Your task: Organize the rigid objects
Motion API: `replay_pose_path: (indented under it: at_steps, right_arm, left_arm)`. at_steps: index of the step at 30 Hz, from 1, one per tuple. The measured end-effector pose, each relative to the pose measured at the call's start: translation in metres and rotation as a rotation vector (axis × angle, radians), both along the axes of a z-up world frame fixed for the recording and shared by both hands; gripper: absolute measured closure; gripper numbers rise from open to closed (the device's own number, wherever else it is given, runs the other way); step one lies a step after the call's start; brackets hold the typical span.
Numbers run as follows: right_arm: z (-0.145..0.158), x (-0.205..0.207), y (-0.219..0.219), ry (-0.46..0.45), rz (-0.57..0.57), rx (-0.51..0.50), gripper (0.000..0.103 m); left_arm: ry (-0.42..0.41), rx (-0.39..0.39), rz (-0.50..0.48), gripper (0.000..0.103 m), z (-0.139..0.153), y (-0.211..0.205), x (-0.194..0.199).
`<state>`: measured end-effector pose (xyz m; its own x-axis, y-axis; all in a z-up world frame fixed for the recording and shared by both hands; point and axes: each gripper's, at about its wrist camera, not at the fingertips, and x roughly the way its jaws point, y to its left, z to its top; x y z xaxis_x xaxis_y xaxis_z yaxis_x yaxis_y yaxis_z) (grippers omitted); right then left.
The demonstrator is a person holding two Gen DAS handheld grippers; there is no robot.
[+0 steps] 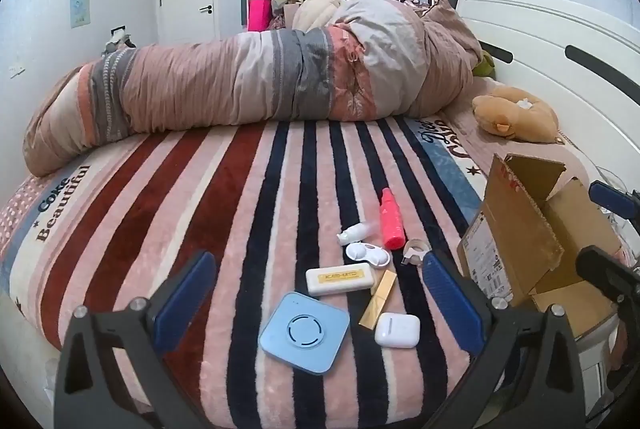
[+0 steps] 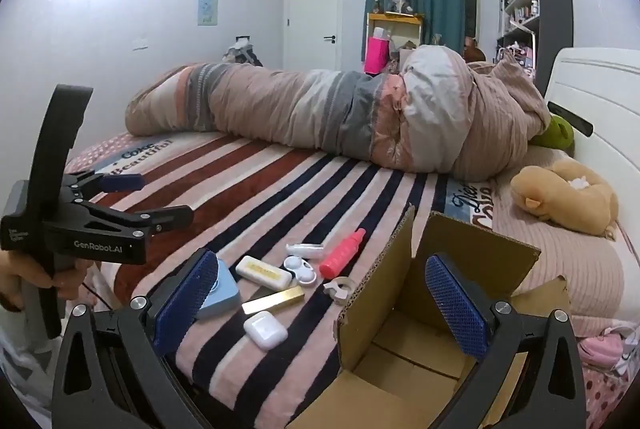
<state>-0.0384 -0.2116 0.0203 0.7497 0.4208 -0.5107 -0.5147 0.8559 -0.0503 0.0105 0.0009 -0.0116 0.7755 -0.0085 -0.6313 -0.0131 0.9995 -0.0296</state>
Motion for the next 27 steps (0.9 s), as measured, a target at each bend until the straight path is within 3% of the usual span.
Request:
replay_pose_path:
  at_steps: [27]
  right_arm:
    - [-0.007,0.005,-0.006,0.047,0.017,0.034,0.000]
  left_arm:
    - [0.006,-0.012,0.013,0.001,-0.003,0.014,-0.001]
